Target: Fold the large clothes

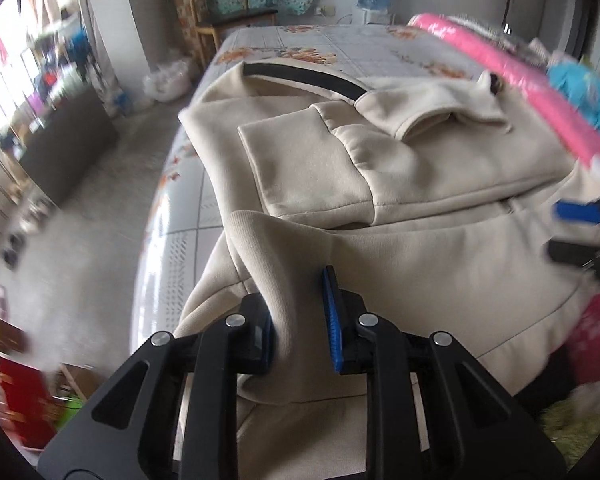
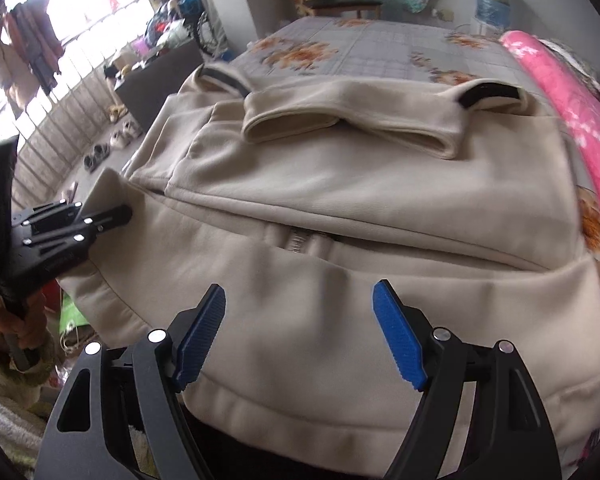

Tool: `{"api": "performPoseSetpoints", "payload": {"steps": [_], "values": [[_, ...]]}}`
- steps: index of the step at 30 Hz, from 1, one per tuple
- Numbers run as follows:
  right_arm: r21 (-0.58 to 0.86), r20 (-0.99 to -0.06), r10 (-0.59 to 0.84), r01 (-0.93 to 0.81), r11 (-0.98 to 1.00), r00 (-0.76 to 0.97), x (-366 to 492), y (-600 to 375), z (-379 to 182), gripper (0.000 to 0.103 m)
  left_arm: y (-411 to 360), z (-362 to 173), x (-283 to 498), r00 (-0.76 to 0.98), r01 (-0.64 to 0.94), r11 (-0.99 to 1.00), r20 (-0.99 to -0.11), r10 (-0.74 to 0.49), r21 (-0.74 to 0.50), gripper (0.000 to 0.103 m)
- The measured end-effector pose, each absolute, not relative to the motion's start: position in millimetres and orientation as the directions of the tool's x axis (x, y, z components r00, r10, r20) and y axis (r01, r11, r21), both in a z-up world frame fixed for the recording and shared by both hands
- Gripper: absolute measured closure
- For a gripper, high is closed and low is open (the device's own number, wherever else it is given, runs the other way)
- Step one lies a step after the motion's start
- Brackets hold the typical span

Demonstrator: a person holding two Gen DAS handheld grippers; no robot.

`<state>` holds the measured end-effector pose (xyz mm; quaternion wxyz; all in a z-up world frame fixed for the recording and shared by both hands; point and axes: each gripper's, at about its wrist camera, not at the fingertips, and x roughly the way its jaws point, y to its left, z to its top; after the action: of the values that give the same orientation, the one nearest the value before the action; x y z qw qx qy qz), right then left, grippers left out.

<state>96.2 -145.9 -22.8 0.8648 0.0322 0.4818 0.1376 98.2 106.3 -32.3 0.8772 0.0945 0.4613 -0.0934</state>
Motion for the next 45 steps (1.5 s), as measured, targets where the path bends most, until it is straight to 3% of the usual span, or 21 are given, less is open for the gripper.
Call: {"api": "performPoseSetpoints", "payload": {"steps": [4,13,23,31,35,42,45], "values": [[0.167,-0.799,0.194,-0.100,0.981,0.570,78.7,-195.4,-6.3,0.029,100.9,-30.7,95.4,0.568,0.244,0.958,-0.823,-0.017,0.149,0.083],[0.140,-0.780,0.035,0.120,0.983,0.624,82.7,-294.3,4.7,0.042,96.4,-30.6,99.2,0.554,0.216,0.961,-0.832,0.024,0.172,0.083],[0.147,-0.834,0.053,0.128,0.981,0.550,96.9,-310.6,-28.0,0.060,91.2,-31.9,100.8,0.543,0.183,0.963,-0.837,0.068,0.197,0.083],[0.152,-0.839,0.069,0.111,0.982,0.540,84.6,-310.8,-26.3,0.062,90.7,-31.9,100.2,0.531,0.183,0.963,-0.844,0.074,0.200,0.083],[0.145,-0.841,0.067,0.104,0.984,0.537,95.7,-307.2,-28.6,0.069,91.3,-31.8,100.6,0.525,0.175,0.966,-0.848,0.073,0.191,0.083],[-0.016,-0.851,-0.047,0.063,0.998,0.523,91.6,-284.9,-21.9,0.087,91.2,-32.2,101.6,0.514,0.163,0.969,-0.854,0.078,0.187,0.083],[-0.073,-0.845,-0.089,0.052,0.996,0.527,88.9,-277.5,-19.6,0.088,91.0,-31.9,101.3,0.512,0.165,0.968,-0.855,0.079,0.188,0.083]]}}
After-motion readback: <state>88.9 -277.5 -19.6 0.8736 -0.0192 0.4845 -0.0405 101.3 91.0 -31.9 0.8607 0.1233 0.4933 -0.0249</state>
